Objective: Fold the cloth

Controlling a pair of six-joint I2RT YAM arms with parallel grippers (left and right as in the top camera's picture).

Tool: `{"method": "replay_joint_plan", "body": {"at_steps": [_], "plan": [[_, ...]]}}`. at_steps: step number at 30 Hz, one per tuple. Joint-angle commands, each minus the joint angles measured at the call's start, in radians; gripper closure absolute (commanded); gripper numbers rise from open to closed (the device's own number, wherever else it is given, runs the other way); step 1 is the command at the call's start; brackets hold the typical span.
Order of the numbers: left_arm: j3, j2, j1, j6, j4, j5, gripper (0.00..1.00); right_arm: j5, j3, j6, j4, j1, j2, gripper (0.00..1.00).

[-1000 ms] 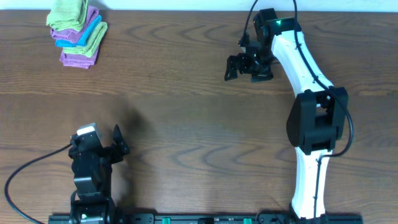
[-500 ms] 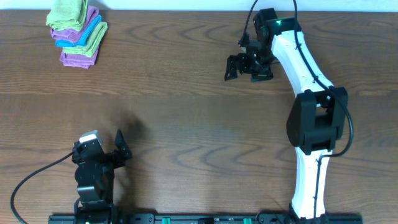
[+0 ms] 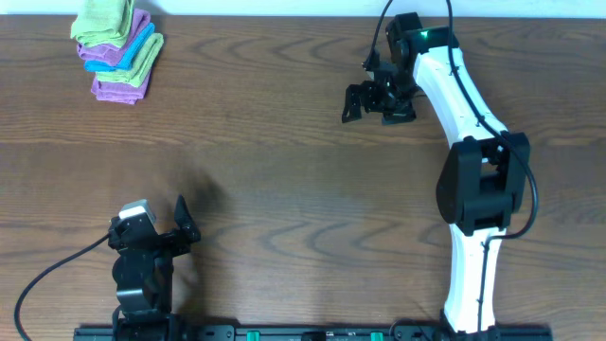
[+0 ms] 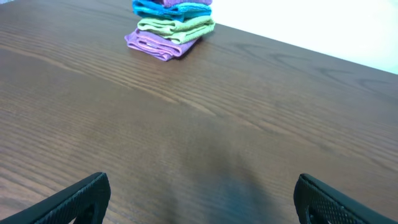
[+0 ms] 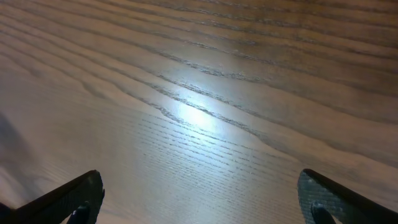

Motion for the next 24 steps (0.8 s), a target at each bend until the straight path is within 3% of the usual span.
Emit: {"method": "replay_joint_plan", "body": {"at_steps": [1,24], "plan": [[-0.016,-0.025,0.006,-0.004,-0.042,0.011,0.05,-0.006,0.016,-0.002,0.0,0.011,-0.028,0.01],[-0.016,-0.131,0.006,-0.015,-0.041,0.026,0.05,-0.006,0.016,-0.002,0.0,0.011,-0.028,0.01]]}}
